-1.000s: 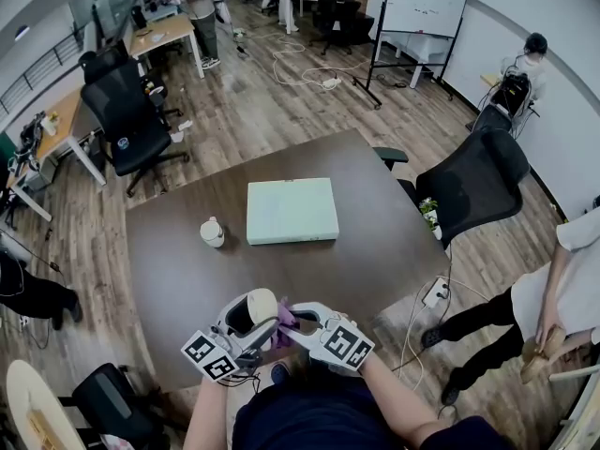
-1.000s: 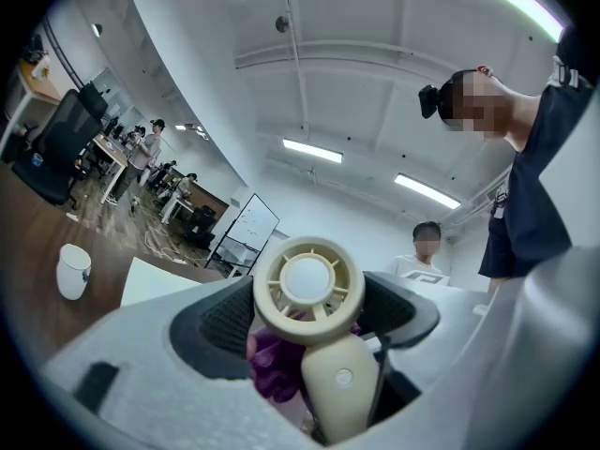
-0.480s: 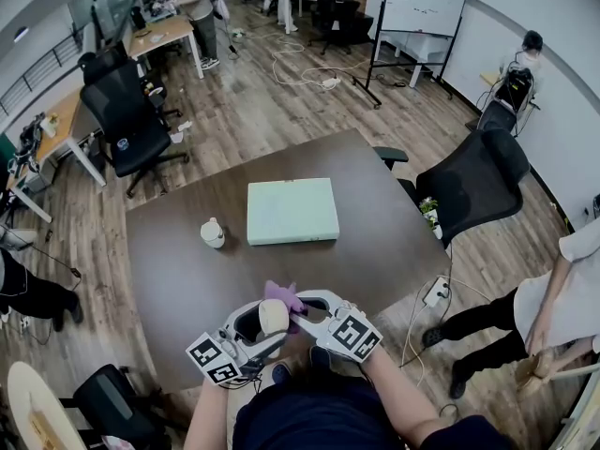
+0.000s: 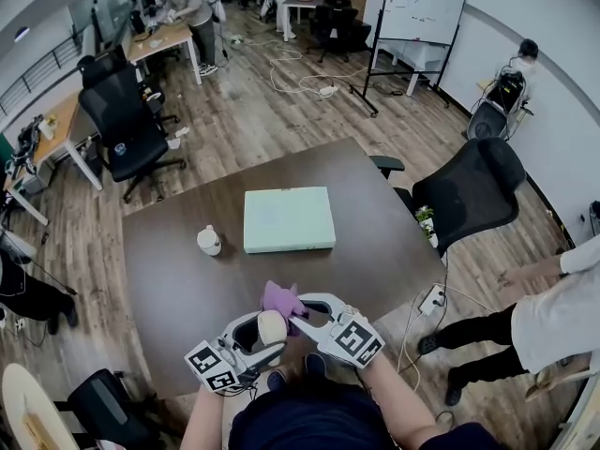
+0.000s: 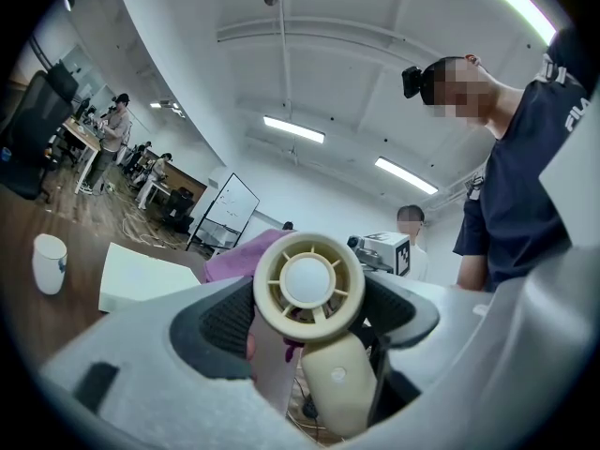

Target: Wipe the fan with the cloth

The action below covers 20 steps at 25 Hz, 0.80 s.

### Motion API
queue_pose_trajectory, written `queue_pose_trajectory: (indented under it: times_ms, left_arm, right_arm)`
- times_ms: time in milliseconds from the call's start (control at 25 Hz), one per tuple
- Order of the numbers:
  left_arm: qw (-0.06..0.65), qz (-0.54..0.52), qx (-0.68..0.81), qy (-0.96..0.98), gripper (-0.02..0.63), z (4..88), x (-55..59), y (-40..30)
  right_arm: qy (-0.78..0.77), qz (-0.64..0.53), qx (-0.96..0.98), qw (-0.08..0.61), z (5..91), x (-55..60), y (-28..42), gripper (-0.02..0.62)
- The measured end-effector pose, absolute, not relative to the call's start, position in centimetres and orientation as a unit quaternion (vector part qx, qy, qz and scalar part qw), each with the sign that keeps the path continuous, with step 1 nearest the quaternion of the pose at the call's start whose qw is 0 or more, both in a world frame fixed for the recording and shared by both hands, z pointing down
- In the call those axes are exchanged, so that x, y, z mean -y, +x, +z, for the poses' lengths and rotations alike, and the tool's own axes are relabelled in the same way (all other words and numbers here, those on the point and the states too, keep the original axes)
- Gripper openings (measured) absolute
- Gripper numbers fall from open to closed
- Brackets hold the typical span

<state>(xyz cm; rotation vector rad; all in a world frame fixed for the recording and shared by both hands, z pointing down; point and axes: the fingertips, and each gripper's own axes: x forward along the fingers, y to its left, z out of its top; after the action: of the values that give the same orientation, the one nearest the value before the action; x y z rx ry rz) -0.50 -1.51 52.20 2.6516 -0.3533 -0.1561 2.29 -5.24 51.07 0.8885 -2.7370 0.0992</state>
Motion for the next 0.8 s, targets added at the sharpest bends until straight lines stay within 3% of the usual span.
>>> queue_pose_trajectory:
  times_ms: [800]
  left_arm:
    - [0.241, -0.033, 0.167, 0.956, 0.367, 54.8, 3.3, -1.2]
  right_arm:
    - [0.292, 0.008, 0.948, 0.127, 49.1, 4.6, 1.0, 0.107]
